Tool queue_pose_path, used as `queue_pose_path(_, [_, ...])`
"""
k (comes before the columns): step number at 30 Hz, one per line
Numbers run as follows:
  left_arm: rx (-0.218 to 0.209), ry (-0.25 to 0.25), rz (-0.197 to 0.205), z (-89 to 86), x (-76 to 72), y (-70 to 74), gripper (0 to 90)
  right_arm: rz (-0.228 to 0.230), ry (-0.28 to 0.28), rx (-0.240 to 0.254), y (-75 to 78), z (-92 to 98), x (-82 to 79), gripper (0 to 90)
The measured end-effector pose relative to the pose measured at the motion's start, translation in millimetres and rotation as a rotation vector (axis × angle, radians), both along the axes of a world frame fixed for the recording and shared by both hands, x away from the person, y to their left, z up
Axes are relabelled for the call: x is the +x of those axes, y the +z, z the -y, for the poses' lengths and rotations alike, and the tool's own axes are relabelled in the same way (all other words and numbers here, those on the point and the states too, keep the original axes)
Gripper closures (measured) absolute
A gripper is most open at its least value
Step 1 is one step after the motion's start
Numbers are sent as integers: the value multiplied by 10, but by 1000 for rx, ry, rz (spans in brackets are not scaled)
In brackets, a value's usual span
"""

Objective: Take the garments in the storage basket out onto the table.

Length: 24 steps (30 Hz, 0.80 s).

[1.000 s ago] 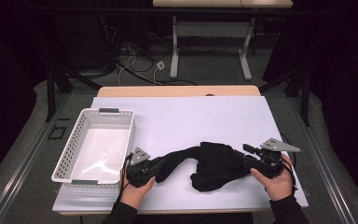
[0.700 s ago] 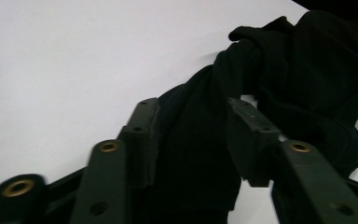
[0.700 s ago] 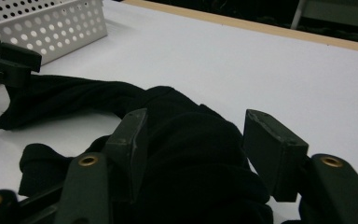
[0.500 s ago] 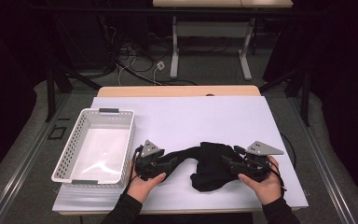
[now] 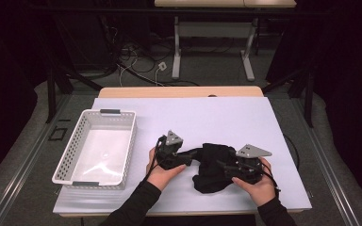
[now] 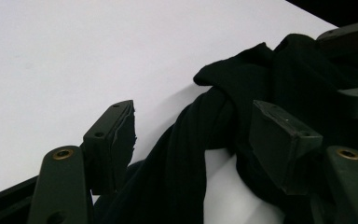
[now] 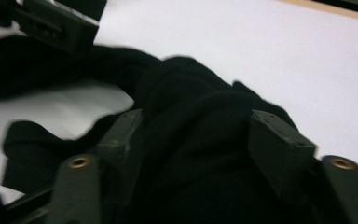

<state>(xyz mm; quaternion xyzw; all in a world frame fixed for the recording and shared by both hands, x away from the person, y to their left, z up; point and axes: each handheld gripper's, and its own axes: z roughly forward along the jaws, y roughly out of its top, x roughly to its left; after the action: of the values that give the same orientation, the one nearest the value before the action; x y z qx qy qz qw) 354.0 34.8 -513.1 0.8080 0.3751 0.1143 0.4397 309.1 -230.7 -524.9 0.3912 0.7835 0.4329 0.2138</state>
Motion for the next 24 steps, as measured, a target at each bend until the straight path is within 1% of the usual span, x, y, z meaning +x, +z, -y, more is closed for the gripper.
queue_pose_path(2, [6, -1, 0, 38, 19, -4, 321, -17, -1, -25, -24, 13, 20, 474])
queue_pose_path(3, [7, -2, -2, 52, 27, -5, 321, -23, -1, -37, -28, 24, 24, 531])
queue_pose_path(4, [7, -2, -3, 62, 35, -8, 321, -28, 0, -40, -31, 32, 27, 584])
queue_pose_path(8, [11, -3, -10, 83, 57, -12, 323, -33, 5, -25, 7, 62, 12, 782])
queue_pose_path(9, [10, -1, -13, 85, 61, -10, 323, -34, 7, -18, 19, 64, 6, 805])
queue_pose_path(12, [13, 2, -18, 84, 77, -4, 331, -27, 19, -4, 78, 92, -16, 825])
queue_pose_path(14, [17, 0, -18, 91, 88, 0, 335, -4, 16, 12, 141, 136, -38, 827])
queue_pose_path(15, [17, -5, -19, 102, 97, 7, 343, 17, 8, 35, 219, 204, -58, 828])
queue_pose_path(16, [17, -8, -20, 110, 104, 9, 347, 29, 1, 42, 256, 244, -67, 828])
queue_pose_path(17, [17, -8, -20, 110, 104, 9, 353, 29, 1, 42, 256, 244, -67, 828])
queue_pose_path(18, [13, -13, -24, 124, 107, 10, 371, 46, -23, 53, 326, 331, -83, 829])
queue_pose_path(19, [10, -18, -25, 135, 111, 11, 371, 46, -23, 53, 326, 331, -83, 829])
queue_pose_path(21, [24, -26, -22, 180, 120, 12, 378, 68, -45, 62, 379, 429, -83, 829])
queue_pose_path(22, [28, -35, -28, 203, 126, 11, 381, 74, -57, 72, 401, 483, -80, 830])
queue_pose_path(24, [35, -43, -31, 255, 134, 3, 385, 78, -86, 107, 436, 589, -72, 831])
